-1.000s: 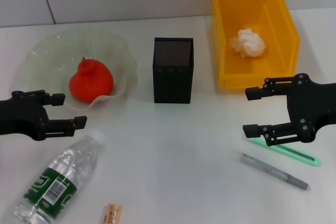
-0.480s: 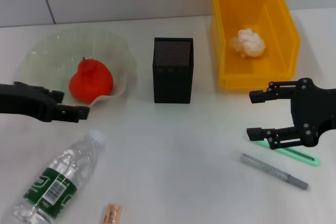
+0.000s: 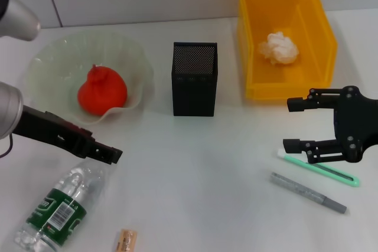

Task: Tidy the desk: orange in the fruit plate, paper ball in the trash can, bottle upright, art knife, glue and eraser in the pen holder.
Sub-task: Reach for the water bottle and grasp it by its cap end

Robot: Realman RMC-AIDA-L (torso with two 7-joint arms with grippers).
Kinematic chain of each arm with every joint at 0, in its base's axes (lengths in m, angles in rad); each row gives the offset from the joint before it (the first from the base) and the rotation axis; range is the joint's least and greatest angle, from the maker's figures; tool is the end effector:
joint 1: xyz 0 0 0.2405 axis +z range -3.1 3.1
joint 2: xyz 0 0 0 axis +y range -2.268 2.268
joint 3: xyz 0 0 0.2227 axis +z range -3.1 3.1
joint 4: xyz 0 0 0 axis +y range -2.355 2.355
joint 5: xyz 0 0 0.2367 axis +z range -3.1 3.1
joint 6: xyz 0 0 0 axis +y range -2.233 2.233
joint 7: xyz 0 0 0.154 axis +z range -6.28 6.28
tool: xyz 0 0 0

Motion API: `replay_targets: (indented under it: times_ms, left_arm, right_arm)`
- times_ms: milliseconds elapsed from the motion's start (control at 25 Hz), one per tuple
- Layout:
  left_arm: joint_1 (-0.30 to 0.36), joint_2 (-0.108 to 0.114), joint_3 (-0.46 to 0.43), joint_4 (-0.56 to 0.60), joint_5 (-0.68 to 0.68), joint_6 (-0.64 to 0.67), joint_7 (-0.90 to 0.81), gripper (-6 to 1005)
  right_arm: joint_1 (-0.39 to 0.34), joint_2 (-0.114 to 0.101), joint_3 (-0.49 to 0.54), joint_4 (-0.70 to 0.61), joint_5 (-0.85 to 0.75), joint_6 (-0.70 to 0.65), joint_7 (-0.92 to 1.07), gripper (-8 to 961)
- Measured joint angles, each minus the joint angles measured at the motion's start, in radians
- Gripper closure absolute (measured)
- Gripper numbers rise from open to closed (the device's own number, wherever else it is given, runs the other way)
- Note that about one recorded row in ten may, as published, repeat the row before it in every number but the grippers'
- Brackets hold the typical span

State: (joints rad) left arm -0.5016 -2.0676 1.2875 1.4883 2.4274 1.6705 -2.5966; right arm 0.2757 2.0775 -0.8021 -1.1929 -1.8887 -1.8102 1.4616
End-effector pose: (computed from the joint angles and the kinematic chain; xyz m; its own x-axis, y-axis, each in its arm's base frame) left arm -0.1481 0.3444 0.0378 0.6973 0.7137 -0.0664 0.6607 -0.6760 -0.3262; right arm 0.2332 0.2948 0.0888 0.8951 -0.1425 -0.4224 -0.2582 -0.9381 -0.2307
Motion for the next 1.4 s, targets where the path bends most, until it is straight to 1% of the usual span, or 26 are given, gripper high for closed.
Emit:
replay_targets:
  times_ms: [120,200,440,560,840,1120,1240,1400]
  left_arm:
    - [-0.024,-0.001,0.017,-0.018,0.073,-0.012,-0.033,189]
    - [-0.035,-0.002,0.022,-0.038,0.087,-0.026,-0.042,189]
    - [-0.058,-0.003,0.024,-0.130,0.096,-0.080,-0.063,190]
    - [-0.061,-0.004,0.033,-0.150,0.094,-0.091,-0.065,190]
    - [-0.062,-0.005,0.107,-0.165,0.101,-0.119,-0.085,190]
    - [-0.064,-0.005,0.131,-0.169,0.102,-0.136,-0.088,191]
    - [-0.071,-0.005,0.180,-0.169,0.116,-0.165,-0.099,191]
    - [-0.071,-0.005,0.180,-0.169,0.116,-0.165,-0.099,191]
  right_arm:
    - [0.004,0.001,-0.005,-0.001,-0.004,0.003,0.001,194]
    - [0.008,0.001,-0.006,-0.001,-0.004,0.003,0.001,194]
    - [0.013,0.001,-0.008,0.001,-0.004,0.000,0.006,194]
    - [0.013,0.001,-0.008,0.001,-0.004,0.002,0.006,194]
    - [0.014,0.001,-0.010,0.003,-0.004,0.004,0.007,194]
    - [0.014,0.001,-0.009,0.010,-0.004,0.006,0.006,194]
    - [0.014,0.001,-0.009,0.016,-0.004,0.006,0.004,194]
    - [0.014,0.001,-0.009,0.020,-0.004,0.006,0.003,194]
